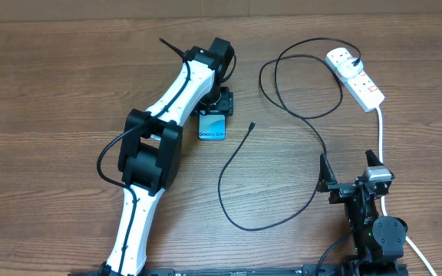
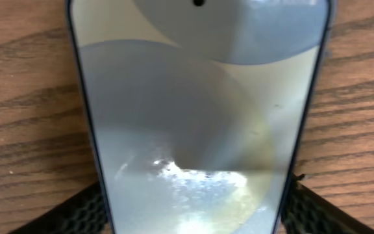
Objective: Plug charger to phone and switch on socket
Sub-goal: 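Lower the left gripper and grasp the phone's bottom edge, then lift the phone with the left gripper and tilt it upright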
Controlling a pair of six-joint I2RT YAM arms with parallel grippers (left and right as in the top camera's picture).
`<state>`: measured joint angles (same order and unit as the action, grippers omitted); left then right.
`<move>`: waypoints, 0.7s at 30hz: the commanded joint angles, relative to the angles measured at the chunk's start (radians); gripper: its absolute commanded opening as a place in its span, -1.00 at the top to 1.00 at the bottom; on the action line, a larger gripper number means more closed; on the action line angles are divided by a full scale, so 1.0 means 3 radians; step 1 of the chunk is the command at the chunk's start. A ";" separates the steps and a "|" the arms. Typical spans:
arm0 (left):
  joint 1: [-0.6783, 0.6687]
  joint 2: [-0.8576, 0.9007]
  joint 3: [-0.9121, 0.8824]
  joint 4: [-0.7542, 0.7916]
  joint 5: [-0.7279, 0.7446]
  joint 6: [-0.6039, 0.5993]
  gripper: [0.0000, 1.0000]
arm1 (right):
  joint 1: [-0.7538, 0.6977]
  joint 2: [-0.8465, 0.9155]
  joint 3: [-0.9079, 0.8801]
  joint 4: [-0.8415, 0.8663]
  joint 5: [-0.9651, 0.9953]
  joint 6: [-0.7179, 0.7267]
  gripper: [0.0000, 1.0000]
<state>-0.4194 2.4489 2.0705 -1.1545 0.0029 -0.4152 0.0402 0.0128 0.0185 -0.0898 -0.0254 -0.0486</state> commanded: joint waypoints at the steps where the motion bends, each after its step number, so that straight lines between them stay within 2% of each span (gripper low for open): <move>1: -0.0038 0.0111 -0.0130 -0.0018 0.0048 0.0013 -0.44 | 0.0015 -0.0027 -0.0034 0.0020 0.0017 -0.0005 -1.00; 13: -0.0022 0.0099 -0.0121 -0.0130 0.0055 0.0014 -0.46 | 0.0015 -0.0027 -0.0034 0.0020 0.0017 -0.0005 -1.00; 21: 0.0008 0.0095 0.0080 -0.0492 0.0149 0.0013 -0.41 | 0.0015 -0.0027 -0.0034 0.0020 0.0017 -0.0005 -1.00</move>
<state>-0.4191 2.4485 2.0766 -1.2755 0.0296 -0.4156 0.0402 0.0128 0.0185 -0.0898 -0.0254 -0.0486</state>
